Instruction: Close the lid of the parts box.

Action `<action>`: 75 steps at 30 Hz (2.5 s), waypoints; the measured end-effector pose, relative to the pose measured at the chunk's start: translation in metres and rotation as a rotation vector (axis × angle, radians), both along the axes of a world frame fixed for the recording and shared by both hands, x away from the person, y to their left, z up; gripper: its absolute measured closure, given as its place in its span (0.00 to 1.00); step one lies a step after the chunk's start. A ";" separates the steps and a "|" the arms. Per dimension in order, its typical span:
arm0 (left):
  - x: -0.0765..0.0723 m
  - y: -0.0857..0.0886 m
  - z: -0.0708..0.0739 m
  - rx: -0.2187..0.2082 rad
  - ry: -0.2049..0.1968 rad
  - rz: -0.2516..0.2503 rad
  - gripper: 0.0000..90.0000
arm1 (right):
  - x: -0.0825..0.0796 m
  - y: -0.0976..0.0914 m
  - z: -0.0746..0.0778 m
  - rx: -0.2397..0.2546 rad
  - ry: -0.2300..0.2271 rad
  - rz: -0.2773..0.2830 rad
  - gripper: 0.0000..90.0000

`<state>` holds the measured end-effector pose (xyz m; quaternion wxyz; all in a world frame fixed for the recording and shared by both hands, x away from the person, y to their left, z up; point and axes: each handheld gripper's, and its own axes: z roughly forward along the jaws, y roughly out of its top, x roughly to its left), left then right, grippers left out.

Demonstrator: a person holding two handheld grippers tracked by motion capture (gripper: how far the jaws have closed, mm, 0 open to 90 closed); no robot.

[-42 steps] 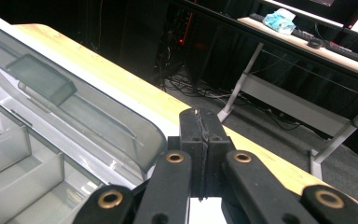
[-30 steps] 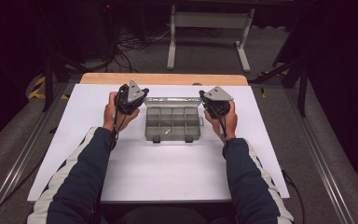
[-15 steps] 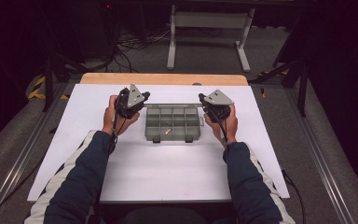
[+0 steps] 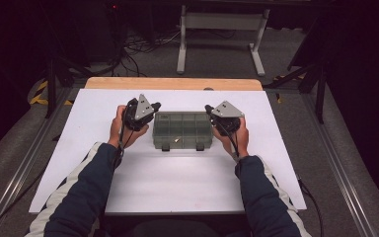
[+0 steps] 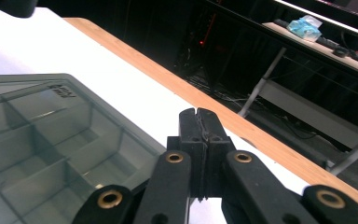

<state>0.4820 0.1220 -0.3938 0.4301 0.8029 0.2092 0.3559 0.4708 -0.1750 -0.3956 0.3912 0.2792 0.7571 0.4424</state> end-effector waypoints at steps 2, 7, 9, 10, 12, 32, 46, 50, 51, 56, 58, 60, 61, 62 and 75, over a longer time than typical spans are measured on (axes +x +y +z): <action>-0.005 0.001 -0.001 -0.005 -0.002 -0.011 0.98 | -0.001 0.001 -0.001 0.001 0.000 0.006 1.00; -0.018 0.003 -0.002 -0.039 -0.002 -0.040 0.98 | -0.012 0.005 -0.005 0.001 0.018 0.042 1.00; -0.020 0.004 -0.002 -0.037 -0.003 -0.046 0.98 | -0.016 0.005 -0.006 0.008 0.026 0.055 1.00; -0.023 0.004 -0.003 -0.038 -0.004 -0.053 0.98 | -0.016 0.005 -0.006 0.008 0.026 0.055 1.00; -0.030 0.004 -0.007 -0.038 0.005 -0.069 0.98 | -0.022 0.005 -0.008 0.010 0.037 0.069 1.00; -0.059 0.004 -0.029 -0.016 0.033 -0.125 0.98 | -0.044 0.010 -0.025 -0.061 0.087 0.128 0.99; -0.054 -0.002 -0.046 0.025 0.078 -0.135 0.98 | -0.043 0.009 -0.036 -0.074 0.119 0.138 0.97; -0.052 -0.004 -0.051 0.042 0.092 -0.137 0.98 | -0.042 0.011 -0.040 -0.085 0.131 0.144 0.97; -0.052 -0.004 -0.052 0.042 0.097 -0.138 0.97 | -0.042 0.011 -0.040 -0.086 0.132 0.145 0.97; -0.051 -0.004 -0.053 0.029 0.101 -0.140 0.98 | -0.041 0.011 -0.042 -0.080 0.137 0.147 0.97; -0.051 -0.004 -0.053 0.026 0.103 -0.140 0.98 | -0.041 0.011 -0.043 -0.074 0.138 0.147 0.98; -0.051 -0.004 -0.053 0.023 0.107 -0.140 0.98 | -0.040 0.010 -0.043 -0.060 0.144 0.149 0.99; -0.051 -0.004 -0.053 0.024 0.109 -0.145 0.98 | -0.040 0.010 -0.044 -0.054 0.148 0.152 0.99; -0.051 -0.005 -0.054 0.032 0.113 -0.145 0.98 | -0.039 0.010 -0.044 -0.063 0.163 0.155 0.99; -0.049 -0.006 -0.058 0.026 0.119 -0.155 0.98 | -0.036 0.009 -0.049 -0.043 0.174 0.160 0.99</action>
